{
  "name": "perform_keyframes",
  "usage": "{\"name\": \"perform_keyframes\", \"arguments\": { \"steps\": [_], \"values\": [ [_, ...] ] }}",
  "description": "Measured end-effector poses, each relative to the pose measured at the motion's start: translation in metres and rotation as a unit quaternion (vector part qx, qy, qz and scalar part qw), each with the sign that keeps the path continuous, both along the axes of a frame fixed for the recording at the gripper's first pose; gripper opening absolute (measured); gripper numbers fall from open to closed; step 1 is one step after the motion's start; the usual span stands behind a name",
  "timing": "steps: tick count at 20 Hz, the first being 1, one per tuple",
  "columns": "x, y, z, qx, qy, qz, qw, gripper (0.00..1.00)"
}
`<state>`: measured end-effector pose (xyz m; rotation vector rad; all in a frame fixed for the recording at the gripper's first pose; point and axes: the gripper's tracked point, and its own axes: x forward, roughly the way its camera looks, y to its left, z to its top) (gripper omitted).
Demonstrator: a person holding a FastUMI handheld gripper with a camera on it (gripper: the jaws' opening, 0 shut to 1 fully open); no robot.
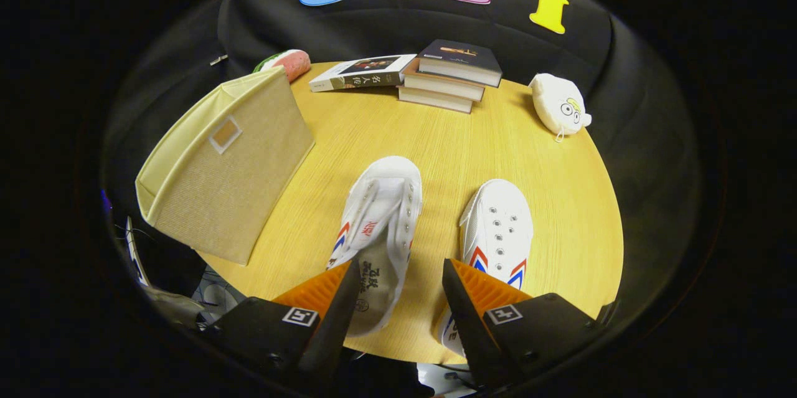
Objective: Open the storage box then place both shoes into the box .Put the left shoe in first, then the right shoe, with the right side of both shoes facing outward in a uniform manner.
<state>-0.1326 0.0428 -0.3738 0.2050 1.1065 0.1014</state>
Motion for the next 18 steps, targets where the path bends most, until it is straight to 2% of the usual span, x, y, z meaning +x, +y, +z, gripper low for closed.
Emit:
{"name": "perform_keyframes", "arguments": {
  "steps": [3,4,7,13,14,18],
  "values": [
    [0.013,0.004,-0.021,0.011,0.007,-0.015,1.000,0.69],
    [0.018,0.005,-0.026,0.015,0.010,-0.024,1.000,0.60],
    [0.032,0.010,-0.039,0.028,0.018,-0.050,0.998,0.53],
    [0.035,0.009,-0.052,0.045,0.067,-0.116,0.990,0.17],
    [0.033,0.012,-0.049,0.058,0.074,-0.130,0.987,0.08],
    [0.032,0.012,-0.025,0.098,0.077,-0.165,0.978,0.06]
  ]
}}
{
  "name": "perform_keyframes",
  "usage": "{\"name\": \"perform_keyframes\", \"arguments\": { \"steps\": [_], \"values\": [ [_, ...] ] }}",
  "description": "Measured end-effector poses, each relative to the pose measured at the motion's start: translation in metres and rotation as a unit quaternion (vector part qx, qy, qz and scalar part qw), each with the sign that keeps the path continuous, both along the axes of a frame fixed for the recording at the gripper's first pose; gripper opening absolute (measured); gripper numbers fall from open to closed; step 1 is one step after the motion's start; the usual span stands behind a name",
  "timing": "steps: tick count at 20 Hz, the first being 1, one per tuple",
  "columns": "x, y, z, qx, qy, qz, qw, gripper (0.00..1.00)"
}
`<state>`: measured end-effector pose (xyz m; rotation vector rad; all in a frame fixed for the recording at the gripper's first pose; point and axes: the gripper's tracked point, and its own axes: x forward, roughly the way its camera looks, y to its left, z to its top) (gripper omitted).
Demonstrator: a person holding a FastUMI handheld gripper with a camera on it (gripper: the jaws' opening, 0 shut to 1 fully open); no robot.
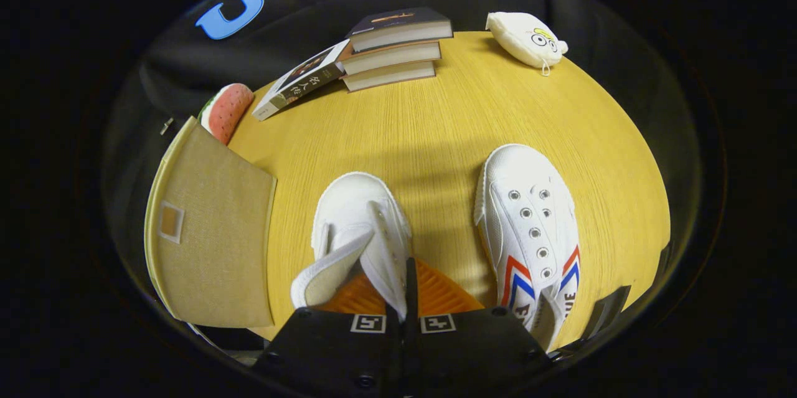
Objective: Open the storage box then place both shoes into the box .Put the left shoe in first, then the right shoe, with the right side of both shoes facing outward in a uniform manner.
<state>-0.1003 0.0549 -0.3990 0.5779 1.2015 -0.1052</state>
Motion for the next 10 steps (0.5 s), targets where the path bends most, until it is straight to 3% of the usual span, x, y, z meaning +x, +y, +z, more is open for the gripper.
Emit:
{"name": "perform_keyframes", "arguments": {
  "steps": [6,10],
  "values": [
    [0.014,0.005,0.075,0.038,-0.016,-0.048,0.998,0.06],
    [0.046,0.037,0.143,0.059,-0.035,-0.039,0.997,0.06]
  ]
}}
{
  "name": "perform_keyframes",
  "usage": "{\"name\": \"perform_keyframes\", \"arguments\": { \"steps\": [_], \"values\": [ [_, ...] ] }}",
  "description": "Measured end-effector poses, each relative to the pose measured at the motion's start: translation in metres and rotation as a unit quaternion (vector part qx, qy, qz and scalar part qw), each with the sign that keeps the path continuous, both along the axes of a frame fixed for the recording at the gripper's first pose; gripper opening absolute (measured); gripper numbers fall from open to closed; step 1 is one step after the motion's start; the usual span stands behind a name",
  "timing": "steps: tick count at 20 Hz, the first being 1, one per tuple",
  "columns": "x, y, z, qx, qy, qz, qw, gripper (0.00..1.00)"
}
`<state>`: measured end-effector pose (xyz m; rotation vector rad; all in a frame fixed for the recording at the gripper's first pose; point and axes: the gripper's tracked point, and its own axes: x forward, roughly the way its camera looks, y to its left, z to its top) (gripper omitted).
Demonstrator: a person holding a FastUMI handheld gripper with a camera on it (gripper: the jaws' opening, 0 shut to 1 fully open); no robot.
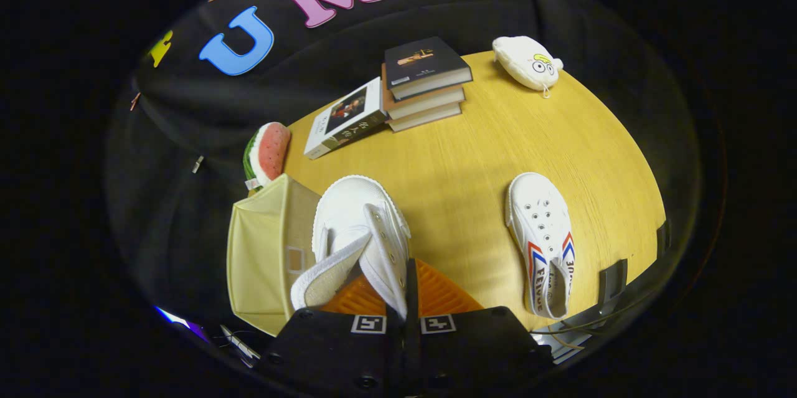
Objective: Open the storage box then place both shoes into the box .Put the left shoe in first, then the right shoe, with the right side of both shoes facing outward in a uniform manner.
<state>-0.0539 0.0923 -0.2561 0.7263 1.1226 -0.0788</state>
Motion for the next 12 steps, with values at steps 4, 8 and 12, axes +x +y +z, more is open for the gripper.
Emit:
{"name": "perform_keyframes", "arguments": {
  "steps": [4,8,12],
  "values": [
    [0.033,0.050,0.048,0.027,0.006,0.003,1.000,0.05],
    [0.049,0.111,0.050,0.042,0.052,0.009,0.998,0.06],
    [0.057,0.164,0.026,0.039,0.096,0.007,0.995,0.06]
  ]
}}
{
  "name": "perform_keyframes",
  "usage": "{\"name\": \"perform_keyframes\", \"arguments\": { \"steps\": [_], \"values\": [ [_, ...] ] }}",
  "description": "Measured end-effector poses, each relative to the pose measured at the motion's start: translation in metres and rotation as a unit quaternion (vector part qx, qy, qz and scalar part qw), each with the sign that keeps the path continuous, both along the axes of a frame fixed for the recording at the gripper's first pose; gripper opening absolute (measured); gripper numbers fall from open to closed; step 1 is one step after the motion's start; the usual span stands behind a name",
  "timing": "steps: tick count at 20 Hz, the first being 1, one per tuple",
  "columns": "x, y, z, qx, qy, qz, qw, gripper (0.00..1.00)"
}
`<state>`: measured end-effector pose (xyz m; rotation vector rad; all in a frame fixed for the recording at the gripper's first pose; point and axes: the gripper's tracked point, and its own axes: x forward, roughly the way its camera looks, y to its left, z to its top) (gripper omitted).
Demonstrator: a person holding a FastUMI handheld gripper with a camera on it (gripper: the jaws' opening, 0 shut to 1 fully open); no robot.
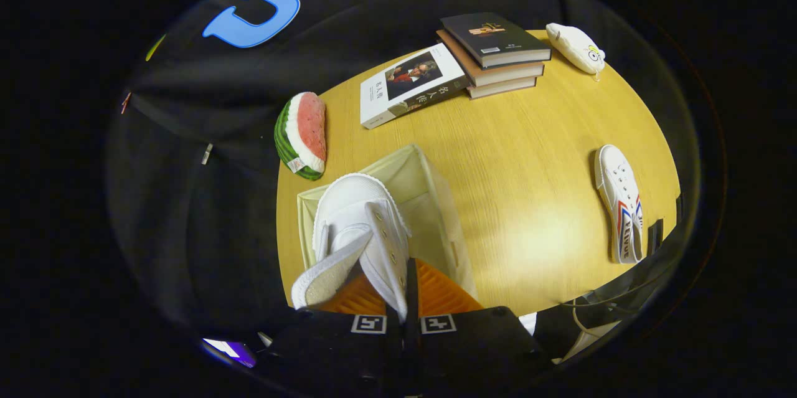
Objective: Open the storage box then place both shoes into the box .Put the left shoe in first, then the right shoe, with the right side of both shoes facing outward in a uniform manner.
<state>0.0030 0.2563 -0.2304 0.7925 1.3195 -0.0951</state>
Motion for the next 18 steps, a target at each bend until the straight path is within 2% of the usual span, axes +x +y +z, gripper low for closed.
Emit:
{"name": "perform_keyframes", "arguments": {
  "steps": [3,9,18],
  "values": [
    [0.002,0.028,-0.018,-0.002,0.032,-0.012,0.999,0.06],
    [0.016,0.043,-0.039,-0.031,0.039,-0.035,0.998,0.06],
    [0.014,0.061,-0.052,-0.019,0.037,-0.019,0.999,0.07]
  ]
}}
